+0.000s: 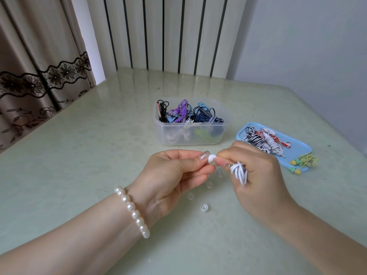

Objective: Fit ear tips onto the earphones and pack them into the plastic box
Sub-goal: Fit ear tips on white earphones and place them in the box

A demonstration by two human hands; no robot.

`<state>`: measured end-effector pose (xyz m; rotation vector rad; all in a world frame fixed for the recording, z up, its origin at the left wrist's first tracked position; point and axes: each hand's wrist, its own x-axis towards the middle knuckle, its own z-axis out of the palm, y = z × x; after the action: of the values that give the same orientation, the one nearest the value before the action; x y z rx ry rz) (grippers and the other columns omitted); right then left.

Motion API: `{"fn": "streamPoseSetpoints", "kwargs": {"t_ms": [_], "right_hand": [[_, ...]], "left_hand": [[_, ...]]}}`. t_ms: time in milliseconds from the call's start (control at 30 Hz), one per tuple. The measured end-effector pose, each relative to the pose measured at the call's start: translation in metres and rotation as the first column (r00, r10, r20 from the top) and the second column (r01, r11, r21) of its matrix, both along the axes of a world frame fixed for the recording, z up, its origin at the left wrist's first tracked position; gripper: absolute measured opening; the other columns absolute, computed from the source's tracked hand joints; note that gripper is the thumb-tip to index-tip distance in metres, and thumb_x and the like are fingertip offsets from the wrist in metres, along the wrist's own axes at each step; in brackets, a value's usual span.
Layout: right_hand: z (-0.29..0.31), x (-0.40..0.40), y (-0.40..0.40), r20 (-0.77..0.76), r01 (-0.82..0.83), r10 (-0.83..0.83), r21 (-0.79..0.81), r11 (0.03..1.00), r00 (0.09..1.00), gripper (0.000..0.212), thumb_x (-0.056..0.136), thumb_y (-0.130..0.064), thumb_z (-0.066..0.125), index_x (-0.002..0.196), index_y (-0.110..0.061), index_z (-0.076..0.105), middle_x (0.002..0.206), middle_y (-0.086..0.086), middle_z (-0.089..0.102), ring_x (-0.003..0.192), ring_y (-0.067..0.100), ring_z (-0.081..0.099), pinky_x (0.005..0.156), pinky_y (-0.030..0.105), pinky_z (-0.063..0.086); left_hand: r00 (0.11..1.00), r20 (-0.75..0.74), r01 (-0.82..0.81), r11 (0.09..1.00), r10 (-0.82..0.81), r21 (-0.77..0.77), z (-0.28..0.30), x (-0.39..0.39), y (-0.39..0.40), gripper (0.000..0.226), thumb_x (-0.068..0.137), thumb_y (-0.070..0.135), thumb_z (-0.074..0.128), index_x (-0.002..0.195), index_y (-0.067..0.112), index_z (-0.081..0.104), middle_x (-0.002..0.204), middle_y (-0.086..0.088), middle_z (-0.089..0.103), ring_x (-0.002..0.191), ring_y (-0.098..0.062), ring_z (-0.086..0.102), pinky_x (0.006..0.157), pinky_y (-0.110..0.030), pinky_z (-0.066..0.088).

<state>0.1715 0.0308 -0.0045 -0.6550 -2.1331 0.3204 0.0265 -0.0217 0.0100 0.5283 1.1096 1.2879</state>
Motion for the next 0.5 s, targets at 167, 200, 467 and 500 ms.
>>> {"fn": "streamPoseSetpoints", "kwargs": {"t_ms": [167,200,467,500], "right_hand": [[0.0065,-0.0024,0.0022,-0.280,-0.140,-0.042,-0.595,0.791,0.959,0.018,0.085,-0.005,0.058,0.068,-0.005,0.066,0.044,-0.009,0.052,0.041,0.002,0.042,0.046,0.008,0.033],[0.0059,-0.0009,0.0045,-0.300,-0.146,-0.073,-0.645,0.750,0.951,0.018,0.084,-0.005,0.058,0.068,-0.003,0.065,0.043,-0.006,0.049,0.040,0.004,0.039,0.044,0.011,0.033],[0.0083,-0.0006,0.0033,-0.416,-0.287,-0.097,-0.759,0.585,0.904,0.022,0.072,-0.025,0.057,0.061,-0.007,0.064,0.050,0.008,0.043,0.044,0.013,0.035,0.045,0.023,0.028],[0.0089,-0.0005,0.0034,-0.419,-0.295,-0.104,-0.773,0.561,0.902,0.022,0.072,-0.025,0.057,0.059,-0.009,0.064,0.050,0.007,0.043,0.043,0.013,0.035,0.045,0.024,0.027]], "left_hand": [[0.996,0.093,0.010,0.999,-0.013,0.030,0.0004,-0.0009,0.0009,0.025,0.064,0.004,0.063,0.087,-0.005,0.066,0.077,-0.015,0.072,0.062,-0.014,0.070,0.057,-0.021,0.057],[0.993,0.114,0.009,0.999,-0.014,0.036,0.0010,-0.0013,0.0010,0.022,0.068,0.002,0.061,0.089,-0.006,0.066,0.078,-0.016,0.072,0.063,-0.014,0.070,0.058,-0.021,0.057],[0.986,0.169,-0.001,0.999,-0.008,0.051,0.0024,-0.0011,0.0011,0.019,0.069,-0.002,0.060,0.087,-0.004,0.067,0.077,-0.013,0.072,0.065,-0.014,0.070,0.061,-0.022,0.058],[0.987,0.163,-0.003,0.998,-0.006,0.060,0.0031,-0.0005,0.0006,0.019,0.065,-0.001,0.061,0.083,-0.002,0.067,0.075,-0.013,0.072,0.063,-0.014,0.070,0.060,-0.022,0.057]]}}
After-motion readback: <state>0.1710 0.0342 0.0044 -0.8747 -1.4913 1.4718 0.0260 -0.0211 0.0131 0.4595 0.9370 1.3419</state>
